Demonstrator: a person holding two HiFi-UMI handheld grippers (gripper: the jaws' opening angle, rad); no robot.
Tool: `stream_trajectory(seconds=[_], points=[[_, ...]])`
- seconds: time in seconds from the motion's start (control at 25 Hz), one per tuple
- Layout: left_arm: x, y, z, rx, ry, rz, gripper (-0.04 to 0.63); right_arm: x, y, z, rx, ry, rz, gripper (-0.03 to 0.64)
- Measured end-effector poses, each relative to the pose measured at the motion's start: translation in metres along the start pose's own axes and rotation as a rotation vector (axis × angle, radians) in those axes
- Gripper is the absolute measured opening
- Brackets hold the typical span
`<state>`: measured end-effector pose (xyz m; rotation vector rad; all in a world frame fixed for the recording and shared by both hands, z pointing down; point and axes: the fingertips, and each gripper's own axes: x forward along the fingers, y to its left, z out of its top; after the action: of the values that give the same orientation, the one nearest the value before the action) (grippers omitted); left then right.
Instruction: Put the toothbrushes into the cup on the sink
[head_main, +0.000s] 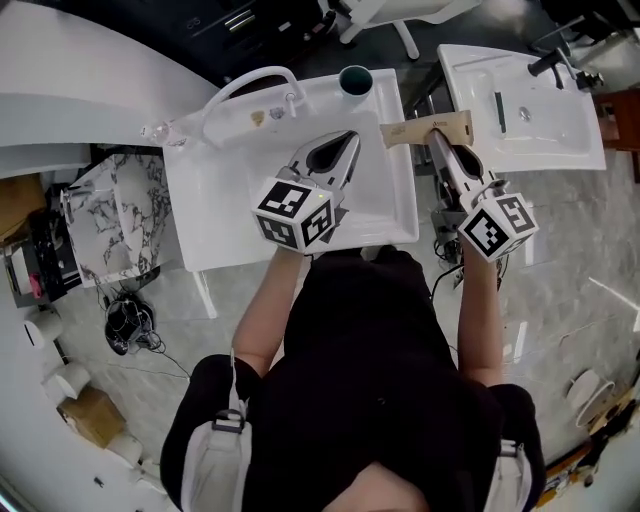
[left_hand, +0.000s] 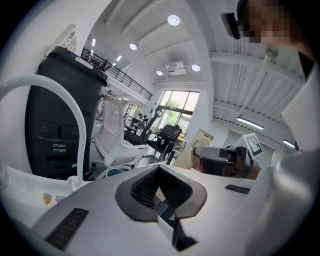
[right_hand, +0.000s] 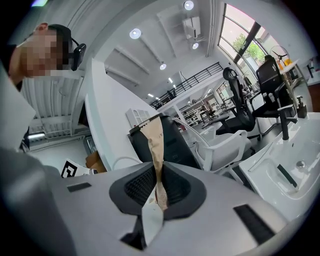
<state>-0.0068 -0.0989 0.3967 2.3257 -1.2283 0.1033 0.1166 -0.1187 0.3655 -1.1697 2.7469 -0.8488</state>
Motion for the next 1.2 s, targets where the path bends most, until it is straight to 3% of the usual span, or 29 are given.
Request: stream_trajectory(seconds=[0.52,1.2], points=[[0.016,0.027,0.001,-0.026,0.026,-0.085,0.014,0.054,-0.001,-0.011,-0.004,0.018,-0.054,0.052],[0.035,0.050,-0.006,-0.054,0.043,-0.083,0.014,0.118,-0.027,-0.006,-0.026,-0.003,-0.074,0.052]])
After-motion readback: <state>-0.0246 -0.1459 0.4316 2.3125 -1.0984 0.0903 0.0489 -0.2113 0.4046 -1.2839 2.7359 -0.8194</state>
